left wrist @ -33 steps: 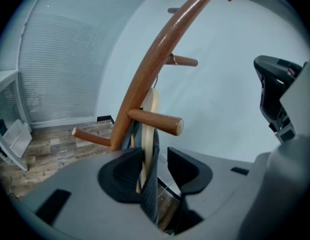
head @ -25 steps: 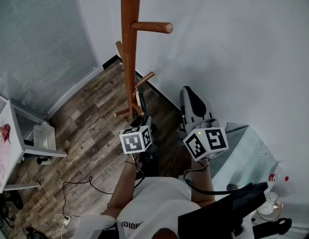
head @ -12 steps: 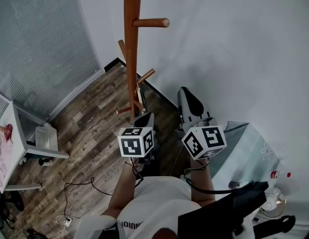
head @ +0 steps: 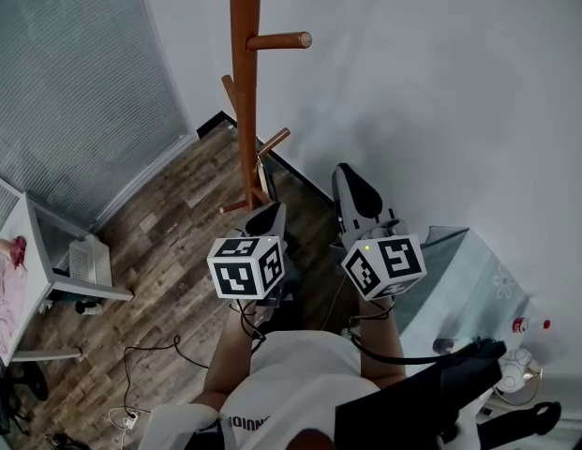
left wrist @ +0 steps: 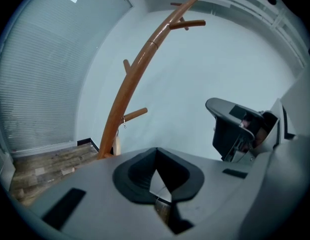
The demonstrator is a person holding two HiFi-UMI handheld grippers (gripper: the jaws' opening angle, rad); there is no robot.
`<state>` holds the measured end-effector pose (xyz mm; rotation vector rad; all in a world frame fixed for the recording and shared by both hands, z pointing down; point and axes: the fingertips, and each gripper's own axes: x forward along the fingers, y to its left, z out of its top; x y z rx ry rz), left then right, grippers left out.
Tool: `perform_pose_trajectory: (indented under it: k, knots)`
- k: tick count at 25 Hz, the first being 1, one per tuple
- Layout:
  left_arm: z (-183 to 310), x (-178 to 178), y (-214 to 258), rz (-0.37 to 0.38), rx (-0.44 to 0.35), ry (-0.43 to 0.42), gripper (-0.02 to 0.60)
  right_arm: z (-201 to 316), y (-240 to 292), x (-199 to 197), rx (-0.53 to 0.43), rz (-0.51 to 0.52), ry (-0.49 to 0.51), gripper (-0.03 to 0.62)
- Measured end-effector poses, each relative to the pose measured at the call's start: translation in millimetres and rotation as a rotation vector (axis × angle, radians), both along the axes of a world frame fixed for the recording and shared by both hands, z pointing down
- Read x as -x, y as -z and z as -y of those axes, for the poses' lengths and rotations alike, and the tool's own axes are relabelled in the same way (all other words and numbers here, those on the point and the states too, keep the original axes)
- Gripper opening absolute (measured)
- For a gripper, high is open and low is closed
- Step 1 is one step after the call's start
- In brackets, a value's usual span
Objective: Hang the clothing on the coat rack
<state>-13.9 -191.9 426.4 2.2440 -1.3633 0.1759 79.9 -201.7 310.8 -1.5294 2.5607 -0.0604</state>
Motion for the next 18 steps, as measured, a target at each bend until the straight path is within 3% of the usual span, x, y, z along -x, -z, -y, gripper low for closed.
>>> perform_pose_trajectory:
  k: [18]
  knots:
    - [4.9, 1.9, 4.6, 0.036, -0.015, -0.001, 0.014, 2.8, 4.3, -1.9, -0.004, -0.015, -0.003, 0.018]
